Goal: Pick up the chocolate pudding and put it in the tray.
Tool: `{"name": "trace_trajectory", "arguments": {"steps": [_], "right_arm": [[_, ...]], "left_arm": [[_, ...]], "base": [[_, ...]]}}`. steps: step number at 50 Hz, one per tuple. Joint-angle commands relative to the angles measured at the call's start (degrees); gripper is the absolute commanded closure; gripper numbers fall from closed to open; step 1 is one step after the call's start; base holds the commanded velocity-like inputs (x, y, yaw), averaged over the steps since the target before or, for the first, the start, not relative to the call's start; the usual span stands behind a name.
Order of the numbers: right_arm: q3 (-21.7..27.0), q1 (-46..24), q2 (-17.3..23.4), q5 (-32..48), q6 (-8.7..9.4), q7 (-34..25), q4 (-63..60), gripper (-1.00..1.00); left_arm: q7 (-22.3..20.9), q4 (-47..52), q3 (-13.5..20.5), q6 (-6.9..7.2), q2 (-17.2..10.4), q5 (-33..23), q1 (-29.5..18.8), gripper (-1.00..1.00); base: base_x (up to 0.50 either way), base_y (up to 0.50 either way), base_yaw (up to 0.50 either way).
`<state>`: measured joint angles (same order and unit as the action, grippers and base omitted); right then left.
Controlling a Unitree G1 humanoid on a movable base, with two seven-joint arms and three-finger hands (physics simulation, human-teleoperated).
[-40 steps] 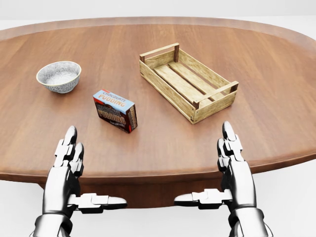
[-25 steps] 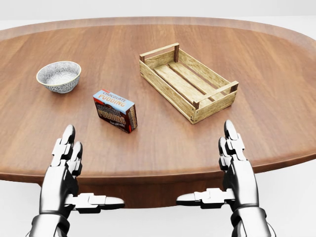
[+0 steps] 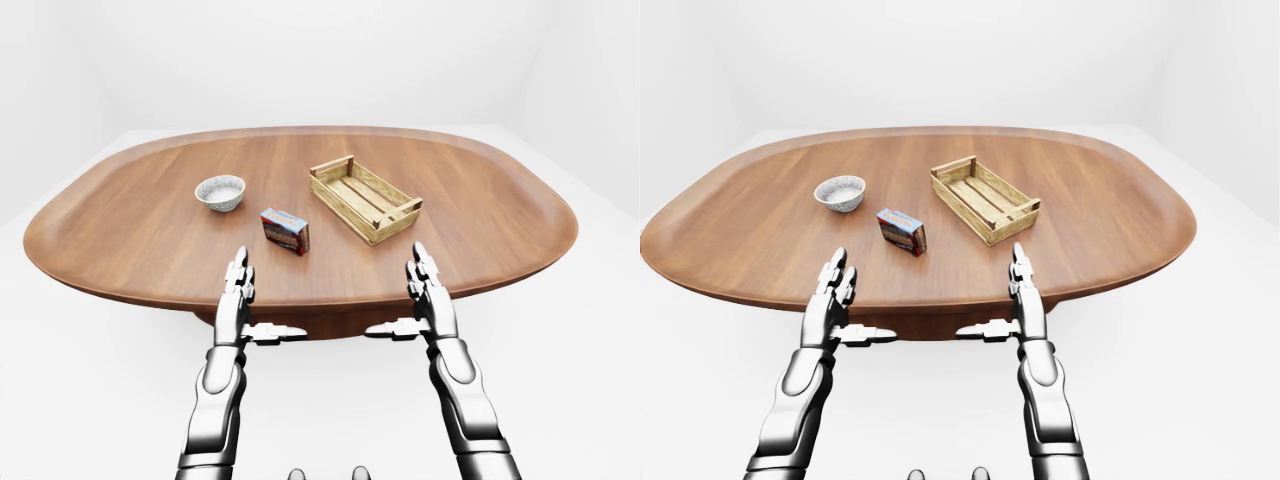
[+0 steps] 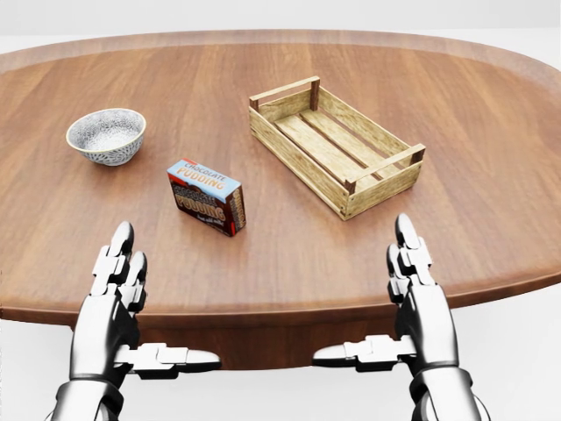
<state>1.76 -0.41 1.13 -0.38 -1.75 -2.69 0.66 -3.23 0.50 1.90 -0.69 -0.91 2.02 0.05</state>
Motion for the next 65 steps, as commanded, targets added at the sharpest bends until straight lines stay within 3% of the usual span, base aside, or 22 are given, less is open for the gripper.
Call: {"name": "trace_trajectory", "arguments": {"steps": [1, 23, 29, 30, 38, 46, 50, 55, 65], "right_arm": [[-0.09, 0.04, -0.05, 0.27, -0.18, -0.22, 0.20, -1.00], [-0.04, -0.05, -0.07, 0.28, 0.00, -0.26, 0.16, -1.00], [-0.09, -0.03, -0.10, 0.30, 0.01, -0.23, 0.16, -1.00], [-0.09, -0.03, -0.10, 0.29, -0.07, -0.24, 0.24, -1.00], [0.01, -0.03, -0.09, 0.05, 0.03, -0.28, 0.18, -1.00], [-0.27, 0.32, -0.14, 0.06, 0.05, -0.43, -0.85, -1.00], [-0.44, 0.44, -0.10, 0.60, -0.84, -0.56, -1.23, -1.00], [-0.55, 0.44, -0.10, 0.92, -0.60, -0.69, -1.61, -1.00], [-0.32, 0.20, -0.10, 0.76, -1.23, -0.83, -0.62, -1.00]], "left_arm": [[-0.04, 0.06, 0.00, -0.05, -0.04, -0.03, 0.16, -1.00], [0.01, 0.07, 0.00, 0.23, -0.05, -0.04, 0.03, -1.00], [-0.06, -0.51, 0.06, -0.25, -0.07, -0.02, -0.06, -1.00], [-0.01, 0.20, 0.02, 0.41, -0.08, -0.02, 0.01, -1.00], [-0.03, 0.33, 0.02, 0.49, -0.07, -0.04, 0.04, -1.00], [-0.02, 0.34, 0.03, 0.50, -0.05, -0.03, 0.04, -1.00], [-0.02, 0.32, 0.03, 0.45, -0.05, -0.03, 0.03, -1.00], [-0.02, -0.45, 0.01, -0.31, 0.00, -0.03, 0.04, -1.00], [0.00, 0.13, -0.05, 0.12, -0.01, -0.04, 0.20, -1.00]], "base": [[0.00, 0.18, 0.00], [0.00, 0.31, 0.00], [0.00, 0.32, 0.00], [0.00, 0.32, 0.00], [0.00, 0.31, 0.00], [0.00, 0.01, 0.00], [0.00, 0.00, 0.00], [0.00, 0.00, 0.00], [0.03, 0.00, 0.00]]}}
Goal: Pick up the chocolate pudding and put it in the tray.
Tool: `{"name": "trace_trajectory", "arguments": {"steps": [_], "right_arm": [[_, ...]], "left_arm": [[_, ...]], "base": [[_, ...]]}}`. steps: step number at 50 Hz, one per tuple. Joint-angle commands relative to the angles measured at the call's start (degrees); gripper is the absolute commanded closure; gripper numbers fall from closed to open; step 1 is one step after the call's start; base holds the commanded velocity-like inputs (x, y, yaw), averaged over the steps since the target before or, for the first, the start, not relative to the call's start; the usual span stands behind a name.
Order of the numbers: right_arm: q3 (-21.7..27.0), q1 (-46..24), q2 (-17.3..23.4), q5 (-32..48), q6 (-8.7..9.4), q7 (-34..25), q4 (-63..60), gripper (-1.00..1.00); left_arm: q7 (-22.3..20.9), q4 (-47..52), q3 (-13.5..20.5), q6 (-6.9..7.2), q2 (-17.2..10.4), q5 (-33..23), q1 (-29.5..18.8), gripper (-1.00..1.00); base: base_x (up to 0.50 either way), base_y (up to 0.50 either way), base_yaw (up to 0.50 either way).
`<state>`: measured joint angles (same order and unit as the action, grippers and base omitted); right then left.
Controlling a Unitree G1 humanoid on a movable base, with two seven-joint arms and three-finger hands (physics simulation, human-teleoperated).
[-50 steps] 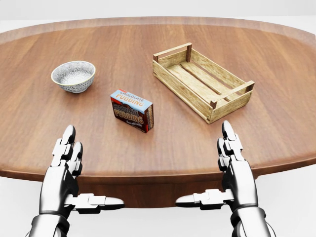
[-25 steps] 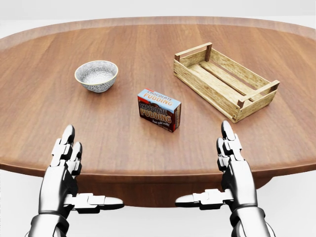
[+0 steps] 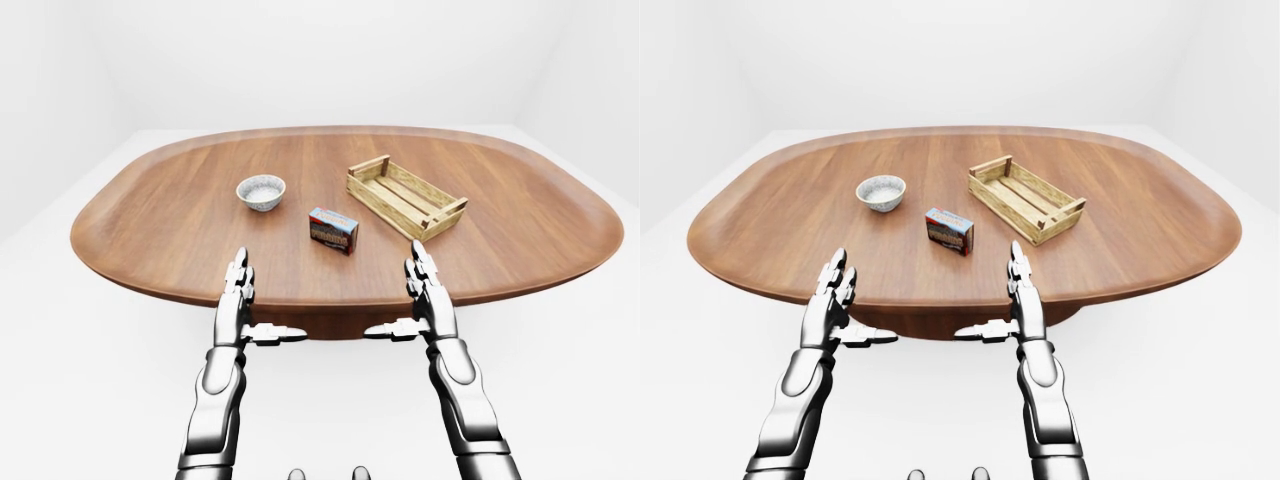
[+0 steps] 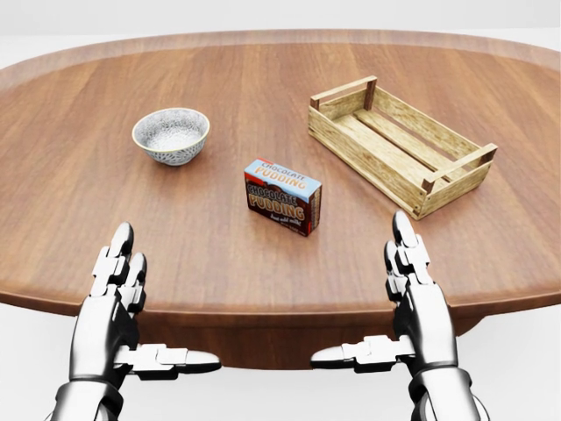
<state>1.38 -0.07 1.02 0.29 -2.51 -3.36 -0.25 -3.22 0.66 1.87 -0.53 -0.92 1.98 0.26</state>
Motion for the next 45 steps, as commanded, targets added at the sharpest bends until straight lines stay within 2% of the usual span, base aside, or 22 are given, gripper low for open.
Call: {"name": "trace_trajectory", "arguments": {"steps": [1, 6, 9, 15, 16, 21, 24, 28, 33, 41, 45], "right_arm": [[0.05, -0.13, 0.01, 0.08, -0.44, -0.15, 0.24, -1.00], [0.09, -0.14, -0.01, 0.02, -0.53, -0.14, 0.36, -1.00], [0.04, -0.02, -0.07, -0.08, 0.24, -0.07, -0.47, -1.00], [0.02, 0.09, -0.06, -0.16, 0.37, -0.10, -0.59, -1.00], [0.22, 0.03, -0.05, -0.52, -0.40, -0.25, 0.22, -1.00], [0.27, 0.00, 0.00, -0.64, -0.30, -0.29, 0.21, -1.00], [0.24, -0.11, 0.02, -0.61, -0.85, -0.34, 0.92, -1.00], [0.23, -0.27, 0.03, -0.61, -0.13, -0.24, 0.39, -1.00], [0.21, -0.24, 0.02, -0.62, -0.18, -0.25, 0.44, -1.00], [0.15, -0.04, -0.01, -0.58, -0.04, -0.23, 0.01, -1.00], [0.24, -0.26, 0.02, -0.67, -0.16, -0.28, 0.46, -1.00]], "left_arm": [[-0.01, -0.10, -0.03, -0.10, 0.01, 0.00, -0.03, -1.00], [-0.01, 0.12, -0.04, 0.11, 0.00, 0.00, 0.00, -1.00], [-0.03, -0.06, -0.01, 0.02, 0.00, 0.00, -0.04, -1.00], [-0.02, -0.06, -0.05, 0.01, 0.02, -0.03, -0.02, -1.00], [-0.01, -0.09, -0.03, 0.16, 0.00, -0.02, -0.17, -1.00], [-0.02, -0.10, -0.03, 0.14, 0.00, 0.00, -0.18, -1.00], [-0.05, -0.09, -0.04, 0.17, -0.01, -0.01, -0.18, -1.00], [-0.07, -0.84, -0.01, -0.32, 0.00, -0.02, -0.35, -1.00], [-0.07, -0.29, -0.04, 0.08, -0.01, 0.02, -0.20, -1.00], [-0.11, -0.65, -0.07, -0.41, 0.02, -0.06, -0.19, -1.00], [-0.10, -0.14, -0.13, -0.18, 0.02, -0.07, -0.13, -1.00]], "base": [[0.15, 0.00, 0.00], [0.15, 0.00, 0.00], [0.15, 0.00, 0.00], [0.15, 0.00, 0.00], [0.27, -0.04, 0.00], [0.27, -0.04, 0.00], [0.27, -0.04, 0.00], [0.29, -0.04, 0.00], [0.30, -0.03, 0.00], [0.30, -0.01, 0.00], [0.30, 0.00, 0.00]]}}
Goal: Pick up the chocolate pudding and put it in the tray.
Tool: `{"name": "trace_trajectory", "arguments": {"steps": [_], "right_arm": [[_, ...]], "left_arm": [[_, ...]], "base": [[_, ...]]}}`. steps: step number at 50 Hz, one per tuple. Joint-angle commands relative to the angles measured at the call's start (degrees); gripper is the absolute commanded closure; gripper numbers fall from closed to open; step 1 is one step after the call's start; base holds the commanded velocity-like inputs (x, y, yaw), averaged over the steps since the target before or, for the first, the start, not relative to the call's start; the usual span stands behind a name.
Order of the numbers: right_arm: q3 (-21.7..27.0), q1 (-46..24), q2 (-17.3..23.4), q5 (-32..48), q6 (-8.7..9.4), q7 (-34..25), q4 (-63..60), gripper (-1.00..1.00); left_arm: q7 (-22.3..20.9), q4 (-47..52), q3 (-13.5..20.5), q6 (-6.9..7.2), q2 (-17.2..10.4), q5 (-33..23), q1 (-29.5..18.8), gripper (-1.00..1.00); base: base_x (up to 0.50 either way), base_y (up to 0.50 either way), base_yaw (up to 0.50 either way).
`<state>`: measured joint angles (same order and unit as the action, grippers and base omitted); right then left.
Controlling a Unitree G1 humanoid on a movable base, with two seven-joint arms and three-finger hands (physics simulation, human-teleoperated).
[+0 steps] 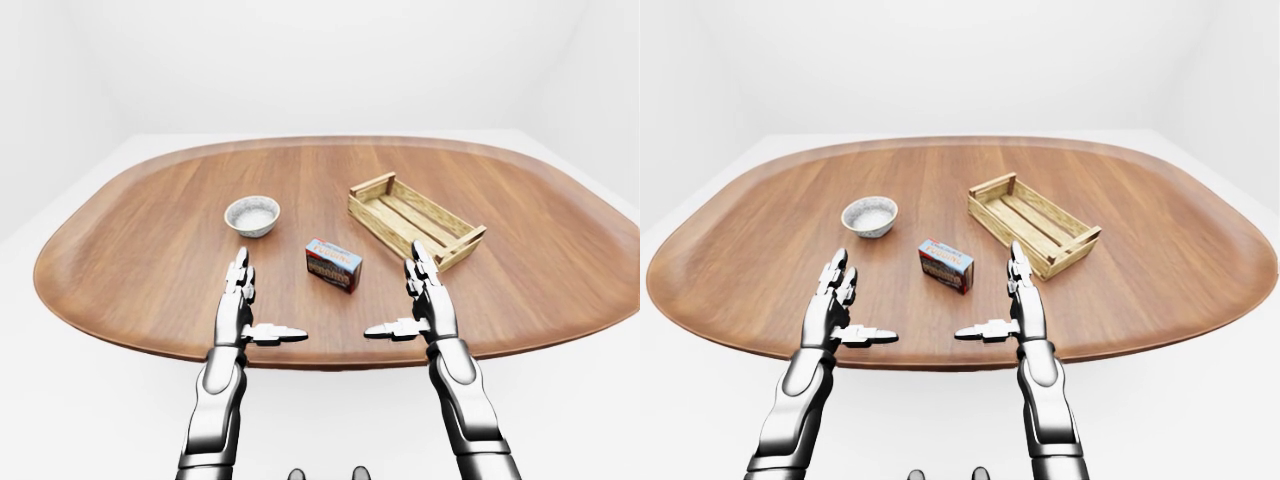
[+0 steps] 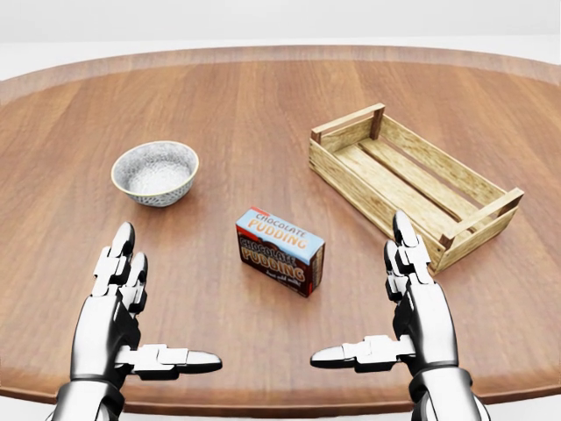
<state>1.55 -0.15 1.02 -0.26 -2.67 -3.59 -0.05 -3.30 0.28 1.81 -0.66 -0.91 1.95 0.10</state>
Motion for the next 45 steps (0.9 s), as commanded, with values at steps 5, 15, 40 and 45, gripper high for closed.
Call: {"name": "trace_trajectory", "arguments": {"steps": [5, 15, 40, 45], "right_arm": [[0.12, -0.23, 0.04, -0.16, -0.35, -0.07, 0.72, -1.00], [-0.02, 0.03, -0.03, -0.09, 0.33, 0.03, -0.26, -1.00], [0.02, -0.06, -0.01, -0.09, -0.21, -0.01, 0.39, -1.00], [-0.05, 0.13, -0.04, -0.09, 0.10, 0.02, -0.10, -1.00]], "left_arm": [[-0.27, 0.44, -0.13, -0.48, 0.02, 0.06, 0.20, -1.00], [-0.76, 1.22, -0.12, -0.35, 0.12, 0.52, 0.52, -1.00], [-0.80, 0.74, -0.29, -0.38, 0.12, 0.58, 0.51, -1.00], [-0.84, 1.14, -0.32, -0.20, 0.12, 0.58, 0.68, -1.00]], "base": [[0.28, 0.00, 0.00], [0.25, 0.00, 0.00], [0.25, 0.00, 0.00], [0.26, 0.00, 0.00]]}}
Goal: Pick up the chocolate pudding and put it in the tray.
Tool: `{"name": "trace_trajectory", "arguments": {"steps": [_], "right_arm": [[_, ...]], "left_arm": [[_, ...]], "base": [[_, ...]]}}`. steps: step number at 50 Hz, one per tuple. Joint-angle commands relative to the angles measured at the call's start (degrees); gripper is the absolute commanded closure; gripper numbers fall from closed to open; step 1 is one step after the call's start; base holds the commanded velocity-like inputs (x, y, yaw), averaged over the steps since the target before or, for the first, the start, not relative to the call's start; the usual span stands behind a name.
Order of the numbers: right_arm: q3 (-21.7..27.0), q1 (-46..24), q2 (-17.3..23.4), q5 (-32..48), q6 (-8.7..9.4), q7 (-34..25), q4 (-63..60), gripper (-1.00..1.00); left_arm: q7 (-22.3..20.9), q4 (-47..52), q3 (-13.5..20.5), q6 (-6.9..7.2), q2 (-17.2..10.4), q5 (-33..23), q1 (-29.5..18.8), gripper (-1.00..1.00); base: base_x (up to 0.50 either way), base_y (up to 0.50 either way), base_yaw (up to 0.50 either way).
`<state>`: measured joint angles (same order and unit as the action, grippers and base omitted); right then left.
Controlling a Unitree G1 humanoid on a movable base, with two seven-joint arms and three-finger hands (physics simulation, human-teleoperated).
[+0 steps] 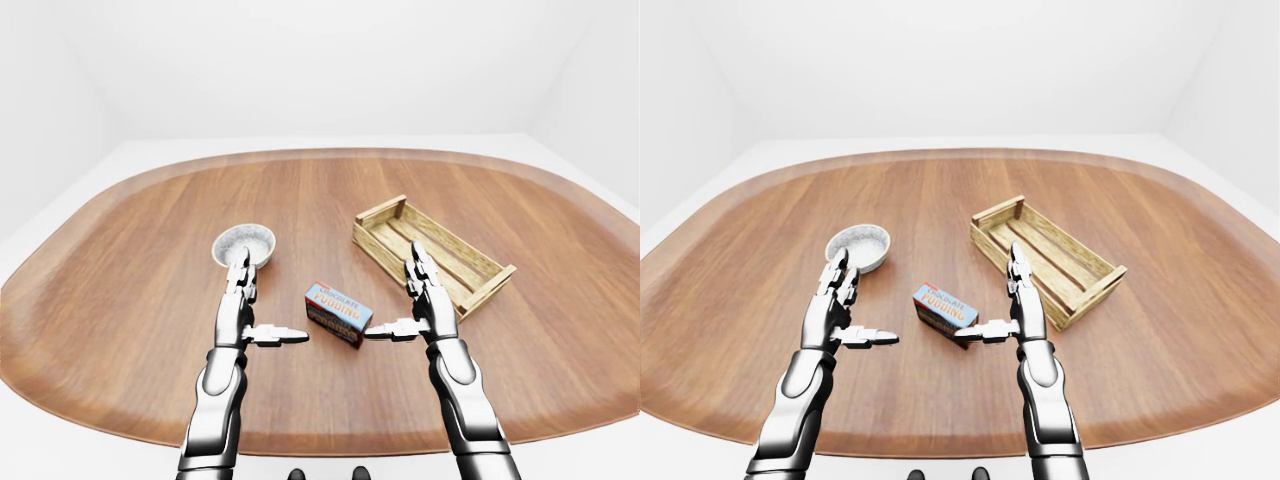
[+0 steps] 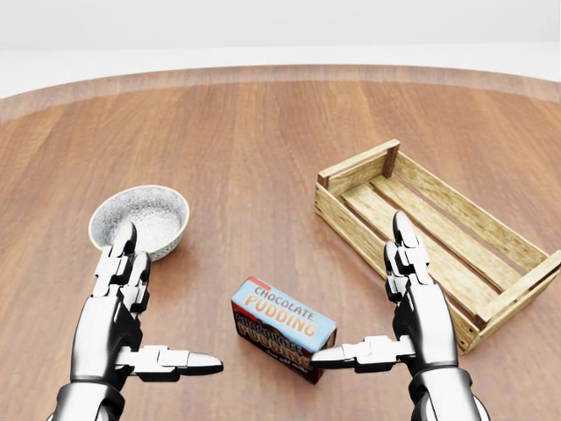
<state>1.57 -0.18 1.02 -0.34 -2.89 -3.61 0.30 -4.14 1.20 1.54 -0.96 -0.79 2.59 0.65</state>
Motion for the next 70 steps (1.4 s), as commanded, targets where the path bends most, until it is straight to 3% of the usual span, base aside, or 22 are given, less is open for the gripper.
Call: {"name": "trace_trajectory", "arguments": {"steps": [1, 25, 30, 43, 44, 45, 46, 48, 49, 50, 51, 52, 53, 55, 56, 57, 58, 60, 62, 67, 69, 70], "right_arm": [[-0.07, 0.17, -0.04, -0.01, 0.36, 0.04, -0.52, -1.00], [-0.15, 0.08, 0.01, 0.15, 0.60, -0.13, -0.66, -1.00], [-0.05, -0.07, 0.05, 0.10, -0.18, -0.27, 0.23, -1.00], [-0.21, 0.06, -0.04, 0.22, 0.54, -0.19, -0.64, -1.00], [-0.20, 0.05, -0.04, 0.20, 0.44, -0.21, -0.49, -1.00], [-0.09, -0.36, -0.12, 0.43, -2.11, 0.00, 2.95, -1.00], [-0.16, -0.19, -0.03, 0.45, 0.17, 0.16, 0.35, -1.00], [-0.57, 0.04, 0.01, 1.11, 1.69, 0.25, -1.18, -1.00], [-0.71, -0.25, 0.01, 2.60, -0.60, 1.19, 1.75, -1.00], [-0.85, -0.04, 0.04, 3.34, 1.22, 1.63, -0.34, -1.00], [-0.81, 0.02, -0.10, 3.96, -1.00, 2.37, 1.41, -1.00], [-0.89, -0.19, -0.05, 4.05, -1.21, 2.16, 2.61, -1.00], [-1.17, -0.22, -0.04, 4.34, -0.23, 1.93, 1.94, -1.00], [-1.30, -0.47, -0.09, 4.73, -0.35, 2.02, 3.07, -1.00], [-1.28, -0.54, -0.13, 4.76, 0.56, 2.04, 2.39, -1.00], [-1.41, -0.48, -0.16, 4.84, 2.93, 1.88, 0.35, -1.00], [-1.32, -0.74, -0.16, 4.93, 0.10, 2.06, 3.67, -1.00], [-1.24, -1.20, -0.15, 4.90, -1.77, 2.10, 6.50, -1.00], [-1.49, -1.08, -0.22, 5.18, 2.67, 2.03, 2.77, -1.00], [-2.64, 0.74, -0.64, 6.13, 4.63, 2.13, 0.15, -1.00], [-3.24, 2.11, -0.72, 6.95, 0.71, 2.50, 2.88, -1.00], [-3.53, 2.77, -0.82, 7.15, 2.38, 2.31, 0.56, -1.00]], "left_arm": [[-0.01, 0.22, -0.05, 0.10, 0.00, -0.06, 0.13, -1.00], [0.28, 0.28, -0.09, 0.18, 0.04, -0.31, 0.05, -1.00], [0.23, -0.13, -0.07, -0.15, 0.06, -0.25, -0.06, -1.00], [0.34, 0.28, -0.03, 0.19, 0.03, -0.24, 0.06, -1.00], [0.93, -0.27, -0.13, -0.04, 0.02, -1.04, -0.16, -1.00], [0.89, -0.31, -0.06, 0.09, 0.00, -0.94, -0.25, -1.00], [0.95, 0.10, -0.15, 0.43, 0.03, -1.01, -0.11, -1.00], [0.97, 0.14, -0.12, 0.54, 0.02, -1.01, -0.16, -1.00], [0.98, 0.02, -0.13, 0.39, 0.04, -1.04, -0.12, -1.00], [0.99, 0.13, -0.14, 0.40, 0.05, -1.05, -0.06, -1.00], [0.98, 0.18, -0.14, 0.41, 0.05, -1.04, -0.02, -1.00], [0.98, 0.26, -0.15, 0.45, 0.04, -1.06, -0.01, -1.00], [0.96, 0.37, -0.19, 0.48, 0.05, -1.09, 0.06, -1.00], [0.90, 0.11, -0.14, 0.26, 0.01, -1.08, 0.00, -1.00], [0.88, -0.05, -0.12, 0.13, 0.01, -1.07, -0.04, -1.00], [0.90, 0.18, -0.14, 0.33, 0.02, -1.10, -0.01, -1.00], [0.91, 0.38, -0.15, 0.51, 0.02, -1.11, 0.01, -1.00], [0.86, -0.14, -0.13, 0.06, 0.02, -1.14, -0.07, -1.00], [0.85, 0.09, -0.15, 0.24, 0.01, -1.16, -0.01, -1.00], [0.82, -0.15, -0.14, 0.00, 0.01, -1.21, -0.04, -1.00], [0.85, 0.47, -0.19, 0.41, 0.02, -1.23, 0.15, -1.00], [0.84, 0.55, -0.20, 0.45, 0.03, -1.24, 0.18, -1.00]], "base": [[0.27, 0.00, 0.00], [0.17, 0.00, 0.00], [0.00, 0.00, 0.00], [0.00, 0.00, 0.00], [0.00, 0.00, 0.00], [0.00, 0.00, 0.00], [0.00, 0.00, 0.00], [0.00, 0.00, 0.00], [0.00, 0.00, 0.00], [0.00, 0.00, 0.00], [0.00, 0.00, 0.00], [0.00, 0.00, 0.00], [0.00, 0.00, 0.00], [0.00, 0.00, 0.00], [0.00, 0.00, 0.00], [0.00, 0.00, 0.00], [0.00, 0.00, 0.00], [0.00, 0.00, 0.00], [0.00, 0.00, 0.00], [0.00, 0.00, 0.00], [0.00, 0.00, 0.00], [0.00, 0.00, 0.00]]}}
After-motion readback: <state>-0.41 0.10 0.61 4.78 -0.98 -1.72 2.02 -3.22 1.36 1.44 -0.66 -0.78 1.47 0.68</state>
